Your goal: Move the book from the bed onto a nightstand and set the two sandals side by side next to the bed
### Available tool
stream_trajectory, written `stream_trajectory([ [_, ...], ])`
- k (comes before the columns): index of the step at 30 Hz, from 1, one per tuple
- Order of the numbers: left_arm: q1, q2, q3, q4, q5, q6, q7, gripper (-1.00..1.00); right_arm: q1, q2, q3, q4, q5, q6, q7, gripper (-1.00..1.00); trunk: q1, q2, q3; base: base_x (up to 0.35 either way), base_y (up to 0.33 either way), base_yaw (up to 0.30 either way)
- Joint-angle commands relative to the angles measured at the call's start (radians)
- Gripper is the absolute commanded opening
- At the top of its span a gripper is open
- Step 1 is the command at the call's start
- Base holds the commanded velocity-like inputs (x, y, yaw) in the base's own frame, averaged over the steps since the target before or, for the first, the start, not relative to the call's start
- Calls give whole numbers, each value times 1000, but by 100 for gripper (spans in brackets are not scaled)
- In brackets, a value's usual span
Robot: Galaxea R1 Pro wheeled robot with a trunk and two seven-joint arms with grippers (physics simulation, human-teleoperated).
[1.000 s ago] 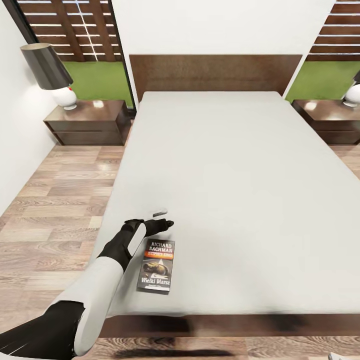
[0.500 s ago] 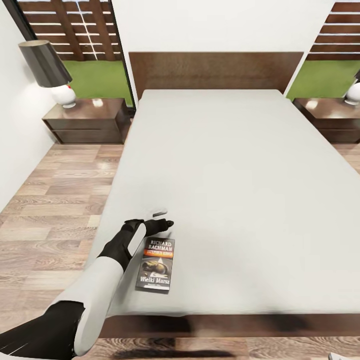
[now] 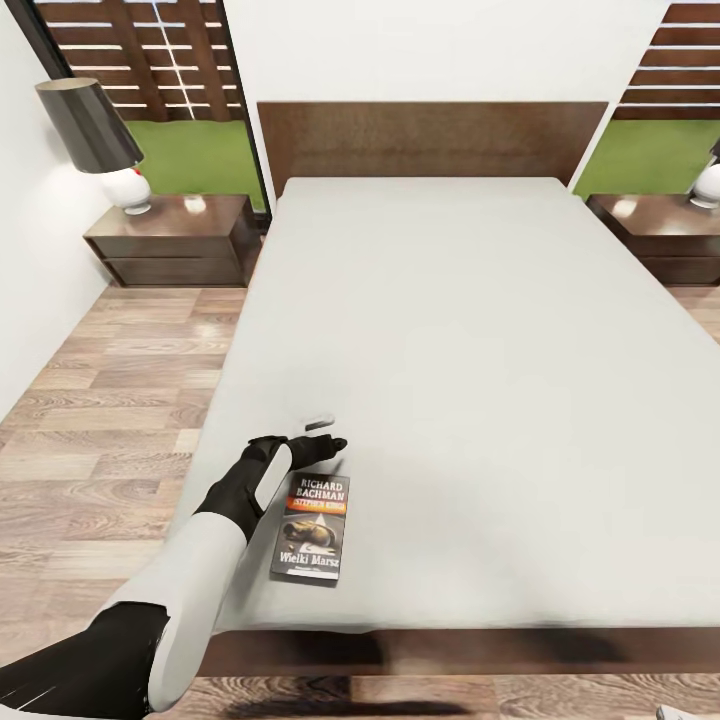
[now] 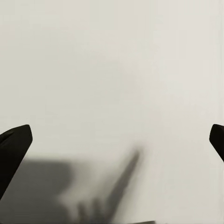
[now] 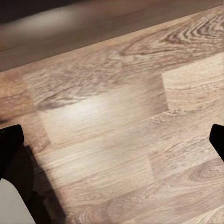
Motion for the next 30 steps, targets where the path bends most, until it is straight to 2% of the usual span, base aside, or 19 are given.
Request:
stream_trajectory([
  [1, 0, 0, 0, 17, 5, 5, 0, 100, -1, 0, -7, 1, -3, -2, 8, 100, 0, 0, -1, 0, 0, 0],
  [5, 0, 0, 1, 17, 5, 5, 0, 100, -1, 0, -8, 1, -3, -2, 8, 100, 0, 0, -1, -6, 0, 0],
  [11, 0, 0, 1, 17, 5, 5, 0, 100, -1, 0, -8, 1, -3, -2, 8, 100, 0, 0, -1, -180, 0, 0],
  [25, -1, 0, 0, 17, 5, 5, 0, 100, -1, 0, -8, 1, -3, -2, 8, 100, 0, 0, -1, -24, 0, 0],
  [30, 0, 0, 0, 17, 5, 5, 0, 100, -1, 0, -8, 1, -3, -2, 8, 100, 0, 0, -1, -209, 0, 0],
])
